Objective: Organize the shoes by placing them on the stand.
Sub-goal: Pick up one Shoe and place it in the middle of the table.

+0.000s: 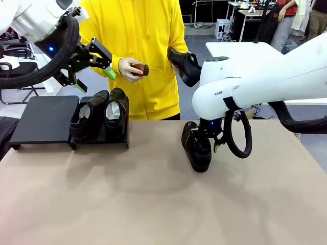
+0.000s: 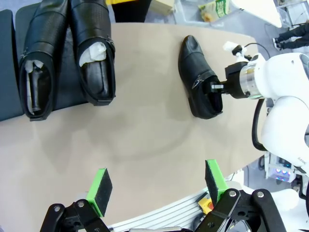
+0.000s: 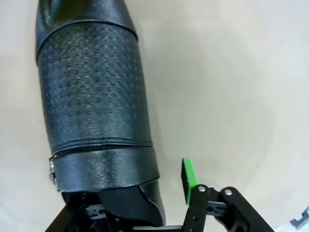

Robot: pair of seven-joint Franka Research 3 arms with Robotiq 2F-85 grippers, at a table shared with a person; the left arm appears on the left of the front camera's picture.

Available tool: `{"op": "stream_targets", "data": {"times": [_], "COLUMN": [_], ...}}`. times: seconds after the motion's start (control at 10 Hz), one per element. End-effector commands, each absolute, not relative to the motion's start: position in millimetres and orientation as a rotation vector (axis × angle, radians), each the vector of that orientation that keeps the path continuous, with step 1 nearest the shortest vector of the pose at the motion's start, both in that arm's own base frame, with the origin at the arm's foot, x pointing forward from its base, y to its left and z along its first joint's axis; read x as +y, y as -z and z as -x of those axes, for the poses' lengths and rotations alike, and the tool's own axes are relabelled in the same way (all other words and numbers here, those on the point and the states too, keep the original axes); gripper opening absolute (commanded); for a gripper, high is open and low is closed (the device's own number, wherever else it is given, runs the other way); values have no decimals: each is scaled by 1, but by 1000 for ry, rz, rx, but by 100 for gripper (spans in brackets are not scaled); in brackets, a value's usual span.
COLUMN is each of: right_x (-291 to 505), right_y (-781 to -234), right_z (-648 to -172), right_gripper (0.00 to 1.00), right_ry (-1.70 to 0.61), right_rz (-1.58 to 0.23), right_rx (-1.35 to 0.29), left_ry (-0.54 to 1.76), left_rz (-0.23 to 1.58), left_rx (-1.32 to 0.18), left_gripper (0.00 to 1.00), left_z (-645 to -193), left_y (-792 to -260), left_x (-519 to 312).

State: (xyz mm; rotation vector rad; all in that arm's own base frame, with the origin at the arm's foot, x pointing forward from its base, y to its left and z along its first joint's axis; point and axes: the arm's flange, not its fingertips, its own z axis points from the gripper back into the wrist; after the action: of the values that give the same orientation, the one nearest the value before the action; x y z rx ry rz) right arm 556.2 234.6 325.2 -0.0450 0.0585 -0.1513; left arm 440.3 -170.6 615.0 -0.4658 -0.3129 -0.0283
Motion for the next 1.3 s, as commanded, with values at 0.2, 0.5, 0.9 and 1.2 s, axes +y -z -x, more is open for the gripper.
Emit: {"op": "stream_targets", "data": {"times": [0.2, 0.5, 0.9, 1.2], "right_x": [235, 232, 234, 249], "right_y": [-326, -330, -388, -421], "right_z": [-557, -551, -492, -399], "right_gripper": [0, 0, 0, 0], "right_ry": [124, 127, 325, 353], "right_rz": [-13, -25, -107, -199], "right_rx": [70, 67, 11, 6], "left_ry": [32, 32, 32, 32], "left_rz": [472, 472, 472, 472], "left_rx": [-325, -325, -325, -325], "left_gripper": [100, 100, 100, 100], "left_z": [-440, -440, -440, -440], "left_y": [-615, -615, -615, -615], "left_x": [-170, -170, -170, -170]}}
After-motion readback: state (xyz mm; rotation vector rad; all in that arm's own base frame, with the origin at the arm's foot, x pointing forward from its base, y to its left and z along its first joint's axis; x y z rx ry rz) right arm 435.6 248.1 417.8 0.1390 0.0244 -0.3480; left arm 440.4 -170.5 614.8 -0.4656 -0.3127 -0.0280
